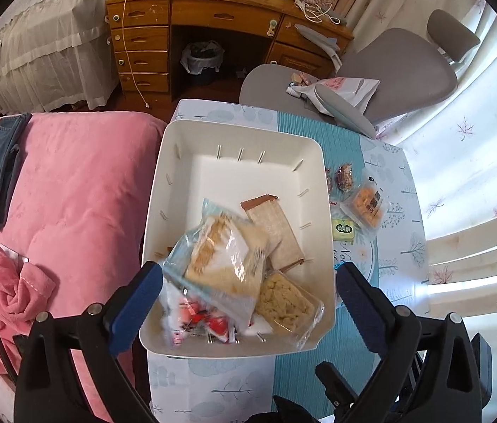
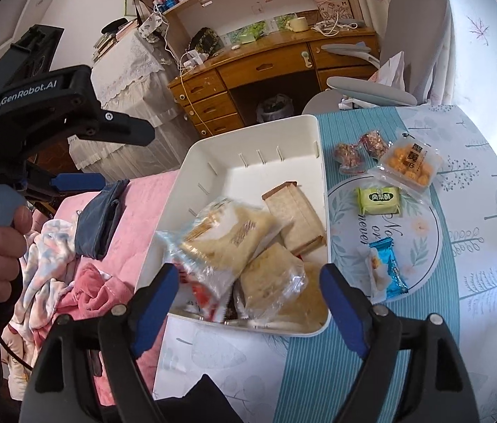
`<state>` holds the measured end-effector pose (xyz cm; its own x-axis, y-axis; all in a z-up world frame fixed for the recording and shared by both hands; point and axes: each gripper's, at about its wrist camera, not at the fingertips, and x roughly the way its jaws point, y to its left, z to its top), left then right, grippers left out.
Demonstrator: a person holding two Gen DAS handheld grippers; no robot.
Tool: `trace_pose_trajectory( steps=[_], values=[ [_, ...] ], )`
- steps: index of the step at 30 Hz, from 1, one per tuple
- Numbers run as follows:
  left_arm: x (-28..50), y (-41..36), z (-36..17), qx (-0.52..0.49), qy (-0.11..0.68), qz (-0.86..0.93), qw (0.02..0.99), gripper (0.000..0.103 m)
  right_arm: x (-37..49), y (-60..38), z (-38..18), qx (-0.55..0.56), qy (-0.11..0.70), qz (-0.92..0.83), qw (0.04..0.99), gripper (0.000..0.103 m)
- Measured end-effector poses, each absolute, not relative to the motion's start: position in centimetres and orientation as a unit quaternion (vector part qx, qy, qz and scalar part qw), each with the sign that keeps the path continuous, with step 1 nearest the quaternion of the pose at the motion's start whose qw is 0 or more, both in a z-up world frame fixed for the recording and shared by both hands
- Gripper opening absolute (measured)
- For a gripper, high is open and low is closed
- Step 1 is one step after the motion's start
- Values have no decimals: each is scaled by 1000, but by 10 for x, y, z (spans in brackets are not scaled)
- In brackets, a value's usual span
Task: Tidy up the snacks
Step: 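Carry the bread bag and cracker bag into the tray and release both, then move both open tools back over the remaining snacks on the table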
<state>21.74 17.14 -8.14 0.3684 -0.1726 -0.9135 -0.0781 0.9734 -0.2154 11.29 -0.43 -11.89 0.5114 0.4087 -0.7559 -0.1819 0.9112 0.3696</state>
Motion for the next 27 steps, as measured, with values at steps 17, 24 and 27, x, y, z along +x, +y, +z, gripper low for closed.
trace_pose_trajectory(
  steps=[17, 24, 27],
  values=[
    [172, 135, -102, -145, 555, -25, 819, 98, 94, -59, -119, 130, 488, 154, 849, 84],
    [156, 98, -106, -159, 550, -7, 820, 98, 107, -107, -122, 142, 514, 150, 833, 84],
    [153, 76, -107, -163, 545, -2, 823, 98, 115, -127, -122, 150, 525, 155, 823, 84]
  ],
)
